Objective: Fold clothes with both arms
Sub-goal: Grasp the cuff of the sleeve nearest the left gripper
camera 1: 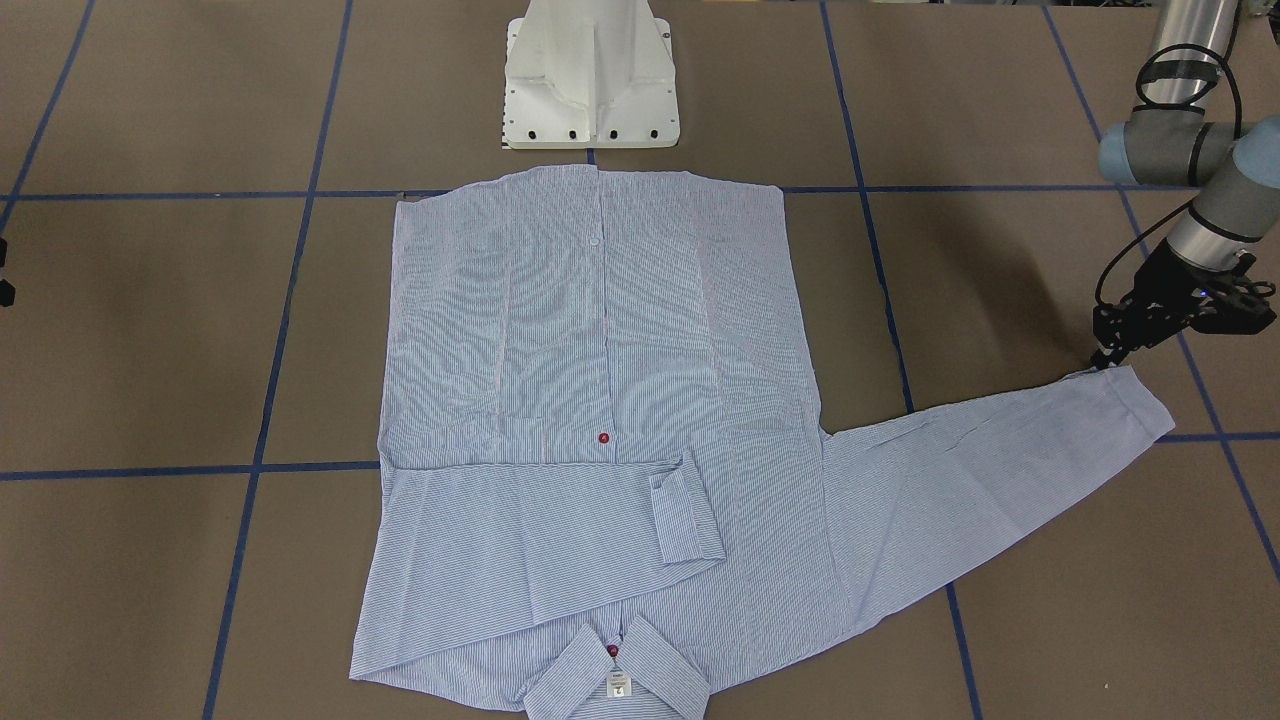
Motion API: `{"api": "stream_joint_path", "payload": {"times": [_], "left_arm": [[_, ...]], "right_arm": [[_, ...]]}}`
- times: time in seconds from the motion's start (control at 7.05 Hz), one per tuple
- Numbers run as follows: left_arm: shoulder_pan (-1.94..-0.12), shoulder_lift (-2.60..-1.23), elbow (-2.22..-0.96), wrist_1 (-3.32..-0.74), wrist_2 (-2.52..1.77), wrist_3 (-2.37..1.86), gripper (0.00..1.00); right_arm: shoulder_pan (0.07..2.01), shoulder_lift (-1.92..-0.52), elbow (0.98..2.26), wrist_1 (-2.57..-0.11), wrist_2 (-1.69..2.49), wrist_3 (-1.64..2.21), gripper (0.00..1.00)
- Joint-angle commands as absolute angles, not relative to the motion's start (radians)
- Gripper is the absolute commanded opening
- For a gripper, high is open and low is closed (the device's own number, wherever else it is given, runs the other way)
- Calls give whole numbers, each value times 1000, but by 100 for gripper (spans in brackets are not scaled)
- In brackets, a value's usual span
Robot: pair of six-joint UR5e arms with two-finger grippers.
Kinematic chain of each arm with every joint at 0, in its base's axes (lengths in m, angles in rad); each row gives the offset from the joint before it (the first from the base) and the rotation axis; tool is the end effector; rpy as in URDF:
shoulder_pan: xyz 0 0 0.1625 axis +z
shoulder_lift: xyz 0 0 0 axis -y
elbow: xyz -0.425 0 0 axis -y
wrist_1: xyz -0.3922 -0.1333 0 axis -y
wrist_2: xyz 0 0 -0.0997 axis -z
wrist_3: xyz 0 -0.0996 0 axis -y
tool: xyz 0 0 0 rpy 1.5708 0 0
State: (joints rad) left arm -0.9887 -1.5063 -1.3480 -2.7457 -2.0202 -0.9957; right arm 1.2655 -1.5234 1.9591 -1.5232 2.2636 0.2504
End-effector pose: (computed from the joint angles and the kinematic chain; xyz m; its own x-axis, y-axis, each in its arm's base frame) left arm 0.1894 -0.4515 0.6771 0.5997 -0.0201 -0.8000 0.2871 0.9385 0.1917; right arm -0.0837 -0.4974 0.4430 0.6905 -0.2891 0.6631 0.0981 0.9456 0.3101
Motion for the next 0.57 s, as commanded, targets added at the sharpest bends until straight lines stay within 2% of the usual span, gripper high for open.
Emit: {"api": "stream_joint_path", "payload": {"times": [0.0, 0.28, 0.43], "left_arm": [[-997, -1500, -1405, -2738, -2023, -997, 0], [-1011, -1500, -1492, -2712, -2023, -999, 0], [-1008, -1512, -1578, -2594, -2020, -999, 0]], "right_arm": [[1266, -1523, 1960, -1525, 2264, 252, 100], [1266, -1523, 1960, -1523, 2264, 252, 100], [1266, -1522, 1960, -1523, 2264, 252, 100]]}}
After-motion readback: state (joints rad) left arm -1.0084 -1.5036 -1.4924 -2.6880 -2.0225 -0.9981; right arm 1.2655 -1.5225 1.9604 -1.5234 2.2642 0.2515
